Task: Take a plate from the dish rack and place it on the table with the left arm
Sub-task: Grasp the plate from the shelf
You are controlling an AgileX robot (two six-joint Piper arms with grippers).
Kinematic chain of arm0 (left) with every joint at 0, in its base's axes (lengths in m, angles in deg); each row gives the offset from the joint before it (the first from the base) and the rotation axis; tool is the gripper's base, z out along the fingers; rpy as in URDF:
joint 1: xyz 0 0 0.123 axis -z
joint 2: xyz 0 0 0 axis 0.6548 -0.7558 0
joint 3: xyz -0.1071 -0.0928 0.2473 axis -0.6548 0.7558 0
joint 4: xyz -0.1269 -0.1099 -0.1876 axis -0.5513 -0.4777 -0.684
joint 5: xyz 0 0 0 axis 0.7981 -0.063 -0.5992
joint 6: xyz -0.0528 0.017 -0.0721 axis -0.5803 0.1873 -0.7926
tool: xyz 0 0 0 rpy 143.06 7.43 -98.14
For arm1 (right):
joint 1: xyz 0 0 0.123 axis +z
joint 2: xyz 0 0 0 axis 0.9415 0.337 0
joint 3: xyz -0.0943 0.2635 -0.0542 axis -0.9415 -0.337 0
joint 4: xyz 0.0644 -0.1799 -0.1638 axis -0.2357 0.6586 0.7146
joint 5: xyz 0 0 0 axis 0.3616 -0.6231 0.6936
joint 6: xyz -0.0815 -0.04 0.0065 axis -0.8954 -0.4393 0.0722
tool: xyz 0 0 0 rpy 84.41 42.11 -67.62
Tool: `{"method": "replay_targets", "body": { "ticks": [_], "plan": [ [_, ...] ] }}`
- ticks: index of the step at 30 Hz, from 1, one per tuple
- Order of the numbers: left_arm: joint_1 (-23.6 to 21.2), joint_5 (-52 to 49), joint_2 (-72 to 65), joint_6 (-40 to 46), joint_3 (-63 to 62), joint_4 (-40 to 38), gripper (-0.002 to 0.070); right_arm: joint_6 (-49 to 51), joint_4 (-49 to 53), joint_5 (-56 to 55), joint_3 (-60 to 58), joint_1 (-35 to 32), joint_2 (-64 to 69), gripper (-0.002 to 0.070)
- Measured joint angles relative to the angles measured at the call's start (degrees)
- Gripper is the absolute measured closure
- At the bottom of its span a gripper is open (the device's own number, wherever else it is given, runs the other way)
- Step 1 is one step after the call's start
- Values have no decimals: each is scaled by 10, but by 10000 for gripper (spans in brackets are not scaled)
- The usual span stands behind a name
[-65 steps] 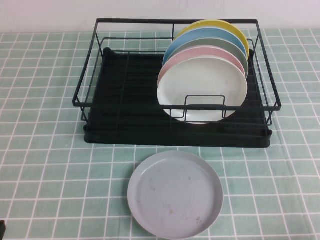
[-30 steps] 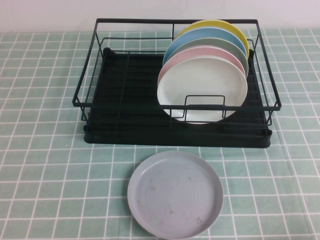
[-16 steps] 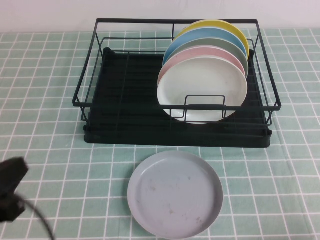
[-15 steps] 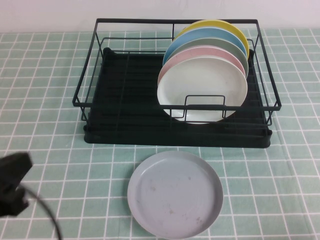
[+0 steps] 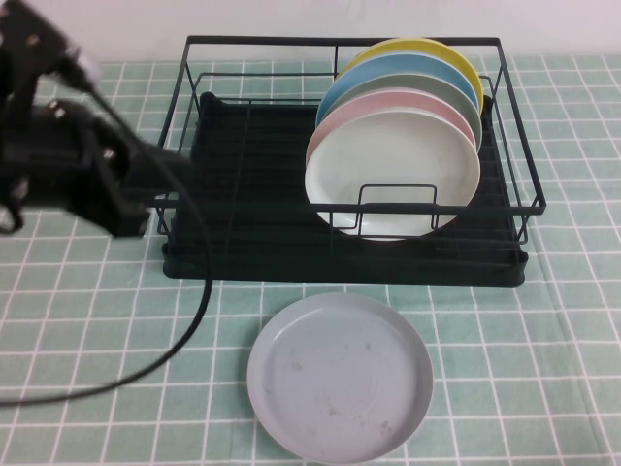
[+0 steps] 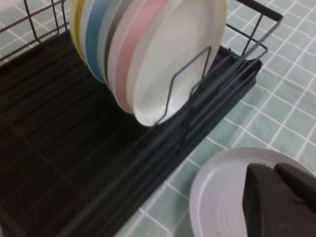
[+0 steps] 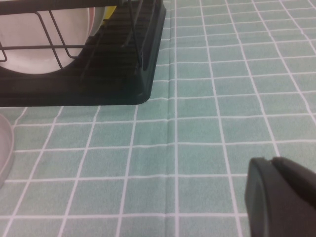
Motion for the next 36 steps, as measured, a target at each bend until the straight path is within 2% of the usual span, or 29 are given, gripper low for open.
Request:
{"method": "replay_targets", "body": {
  "ticks": [5,7,9,14,16,25,36],
  "plan": [
    [44,1,-100,26,-82,1,676,0,0,0,0,0,0,694],
    [72,8,-134,31,-112,13,646,0,0,0,0,0,0,694],
    [97,18,-169,39,-147,30,580,0,0,0,0,0,0,694],
    [151,62,-242,52,-215,55,291,0,0,0,0,0,0,694],
    [166,90,-261,52,-231,55,234,0,0,0,0,0,0,694],
    [208,193,-320,75,-255,41,244,0,0,0,0,0,0,694],
    [209,256,-363,84,-257,32,249,0,0,0,0,0,0,694]
  ]
}}
